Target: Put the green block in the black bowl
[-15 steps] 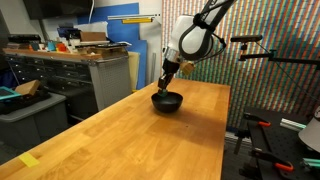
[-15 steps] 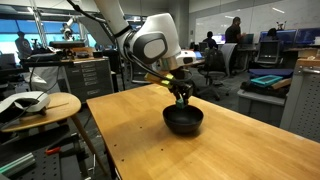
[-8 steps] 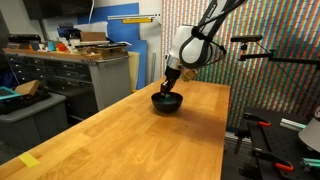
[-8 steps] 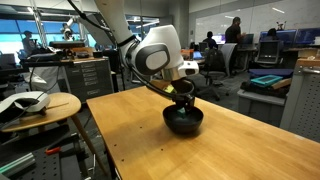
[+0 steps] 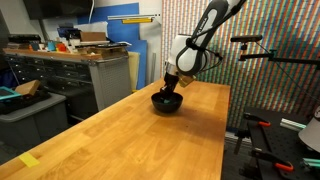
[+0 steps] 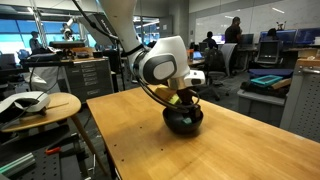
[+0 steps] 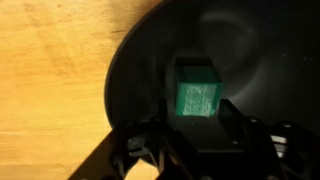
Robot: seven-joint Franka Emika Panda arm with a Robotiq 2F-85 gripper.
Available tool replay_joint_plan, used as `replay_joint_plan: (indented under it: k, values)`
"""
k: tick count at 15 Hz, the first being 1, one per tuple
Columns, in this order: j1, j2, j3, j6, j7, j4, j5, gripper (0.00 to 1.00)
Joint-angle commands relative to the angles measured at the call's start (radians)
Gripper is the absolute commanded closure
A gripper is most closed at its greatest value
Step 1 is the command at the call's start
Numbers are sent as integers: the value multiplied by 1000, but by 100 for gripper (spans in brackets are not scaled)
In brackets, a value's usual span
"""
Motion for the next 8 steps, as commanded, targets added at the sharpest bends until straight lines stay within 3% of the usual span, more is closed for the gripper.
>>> replay_joint_plan:
  k: [1,3,8]
  values:
    - [9,-12,-25,-8,19,32,2,11]
    - [12,-30,-41,-23,22,32,-2,0]
    - [13,-94,-76,-111,30,29,-11,0]
